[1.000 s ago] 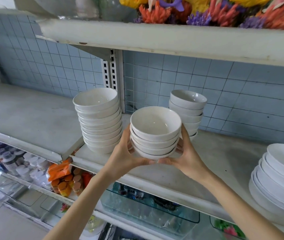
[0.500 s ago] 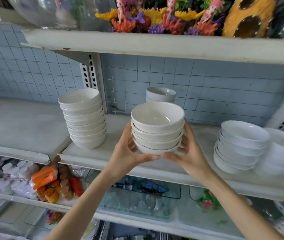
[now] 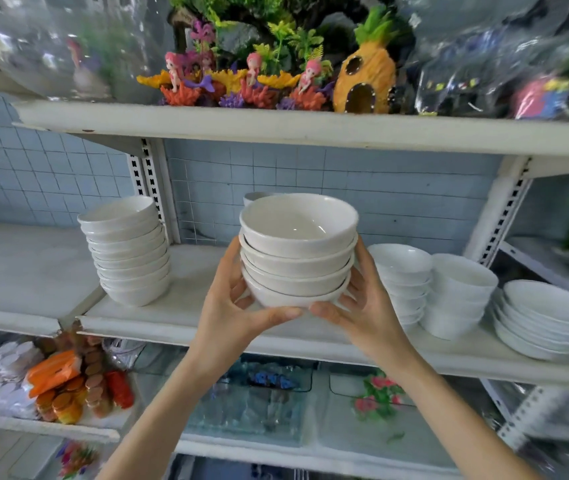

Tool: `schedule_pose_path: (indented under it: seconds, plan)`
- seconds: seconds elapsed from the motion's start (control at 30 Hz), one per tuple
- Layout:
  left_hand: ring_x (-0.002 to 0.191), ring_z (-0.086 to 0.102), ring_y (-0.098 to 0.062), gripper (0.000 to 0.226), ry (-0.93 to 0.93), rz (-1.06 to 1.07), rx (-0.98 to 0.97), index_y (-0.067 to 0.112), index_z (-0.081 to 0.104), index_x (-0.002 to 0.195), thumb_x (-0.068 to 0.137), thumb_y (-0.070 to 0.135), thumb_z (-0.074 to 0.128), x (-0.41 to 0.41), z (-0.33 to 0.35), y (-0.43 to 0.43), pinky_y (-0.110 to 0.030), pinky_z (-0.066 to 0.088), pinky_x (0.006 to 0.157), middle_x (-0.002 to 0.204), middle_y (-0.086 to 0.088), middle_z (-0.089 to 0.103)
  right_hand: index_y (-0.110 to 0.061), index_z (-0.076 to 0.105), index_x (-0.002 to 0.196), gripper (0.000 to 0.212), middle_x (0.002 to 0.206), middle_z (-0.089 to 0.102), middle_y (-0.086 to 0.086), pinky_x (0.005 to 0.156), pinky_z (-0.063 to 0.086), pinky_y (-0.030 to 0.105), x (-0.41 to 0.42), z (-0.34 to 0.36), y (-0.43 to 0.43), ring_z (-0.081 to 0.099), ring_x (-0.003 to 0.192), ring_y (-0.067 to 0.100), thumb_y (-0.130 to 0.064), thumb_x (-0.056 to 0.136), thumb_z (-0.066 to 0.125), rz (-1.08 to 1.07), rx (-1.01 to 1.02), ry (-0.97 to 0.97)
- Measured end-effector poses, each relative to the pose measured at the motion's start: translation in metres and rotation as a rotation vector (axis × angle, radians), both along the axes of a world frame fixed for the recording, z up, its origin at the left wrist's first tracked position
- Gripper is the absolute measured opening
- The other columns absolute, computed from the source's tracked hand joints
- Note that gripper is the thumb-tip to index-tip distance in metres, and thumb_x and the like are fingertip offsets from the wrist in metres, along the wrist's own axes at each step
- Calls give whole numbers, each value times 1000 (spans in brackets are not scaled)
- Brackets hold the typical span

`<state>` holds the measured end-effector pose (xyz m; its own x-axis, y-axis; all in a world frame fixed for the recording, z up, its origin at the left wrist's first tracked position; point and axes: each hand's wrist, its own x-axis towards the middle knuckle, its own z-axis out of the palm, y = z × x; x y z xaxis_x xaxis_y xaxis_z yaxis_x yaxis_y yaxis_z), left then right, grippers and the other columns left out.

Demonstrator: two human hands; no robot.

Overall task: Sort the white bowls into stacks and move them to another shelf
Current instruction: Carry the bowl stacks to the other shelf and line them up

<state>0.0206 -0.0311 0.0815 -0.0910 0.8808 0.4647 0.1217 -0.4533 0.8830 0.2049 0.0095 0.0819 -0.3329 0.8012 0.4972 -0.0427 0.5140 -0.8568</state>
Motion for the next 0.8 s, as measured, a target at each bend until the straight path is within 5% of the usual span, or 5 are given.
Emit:
schedule_pose_path:
  seconds: [0.1, 0.27, 0.53, 0.8]
  plan:
    - [119, 56, -7, 111, -31, 25, 26, 46, 33, 136, 40, 53, 89, 21, 4, -20, -21, 48, 95, 131, 8, 59, -51, 20, 141, 102, 145, 38, -17, 103, 43, 30, 18, 6, -15, 40, 132, 5, -49, 60, 82, 23, 0, 0]
    - [121, 56, -13, 106, -38, 73, 42, 44, 34, 137, 47, 42, 89, 39, 1, -55, -37, 50, 97, 132, 7, 58, -44, 18, 144, 105, 143, 42, -16, 98, 44, 22, 34, 5, -35, 42, 130, 5, -44, 61, 82, 115, -4, -13]
    - [118, 59, -17, 107, -60, 179, -17, 38, 33, 140, 49, 25, 88, 12, -8, -91, -34, 54, 90, 127, 5, 62, -45, 21, 143, 105, 142, 44, -14, 97, 46, 25, 2, -3, -52, 45, 129, 8, -47, 59, 83, 232, -22, -12]
    - [119, 57, -14, 119, -76, 309, -21, 39, 30, 143, 42, 44, 92, -72, 1, -111, -32, 53, 92, 130, 9, 59, -38, 25, 143, 102, 140, 46, -15, 97, 45, 21, -93, 1, -55, 46, 128, 6, -28, 59, 82, 298, 1, 46]
